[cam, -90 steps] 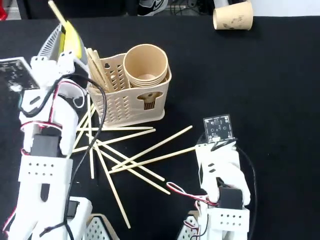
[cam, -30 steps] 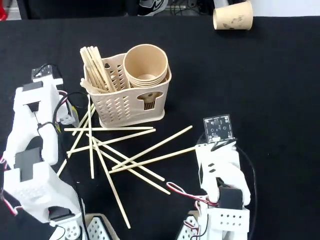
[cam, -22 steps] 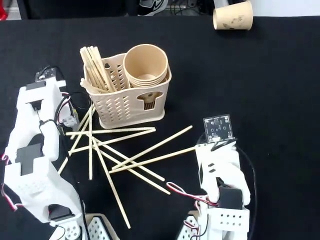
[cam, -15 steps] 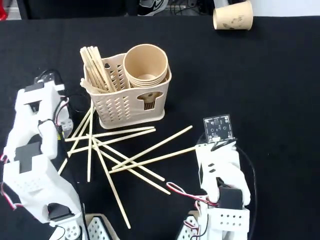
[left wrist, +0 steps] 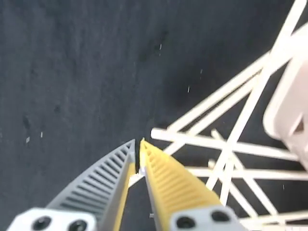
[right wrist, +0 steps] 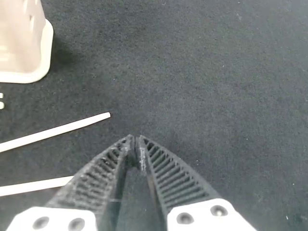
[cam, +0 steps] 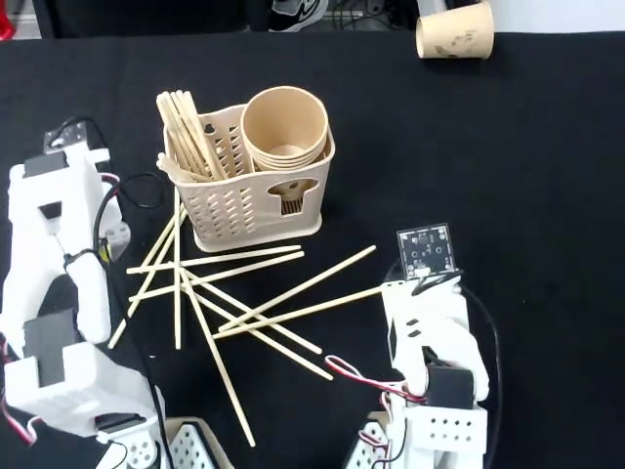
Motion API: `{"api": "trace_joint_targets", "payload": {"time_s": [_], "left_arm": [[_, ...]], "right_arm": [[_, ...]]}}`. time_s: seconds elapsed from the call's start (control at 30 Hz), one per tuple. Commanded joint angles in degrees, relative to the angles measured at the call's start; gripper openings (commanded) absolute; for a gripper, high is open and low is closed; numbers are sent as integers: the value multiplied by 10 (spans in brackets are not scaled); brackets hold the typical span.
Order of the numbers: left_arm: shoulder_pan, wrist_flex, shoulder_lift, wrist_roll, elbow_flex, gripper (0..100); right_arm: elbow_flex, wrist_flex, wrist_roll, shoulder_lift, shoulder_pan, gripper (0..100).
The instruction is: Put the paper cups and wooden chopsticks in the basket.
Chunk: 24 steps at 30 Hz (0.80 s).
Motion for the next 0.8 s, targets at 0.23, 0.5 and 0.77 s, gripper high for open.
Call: {"api": "trace_joint_targets", "payload": {"time_s": [0.23,0.5,0.77], "left_arm": [[17,107,-122,-241,78,128],[83,-5,-178,-333,186,128],[145,-164,-149,-391,289,128]], "right_arm": [[-2,0,4,-40,6,15],[-2,0,4,-40,7,15],[-2,1,4,-40,7,15]]}}
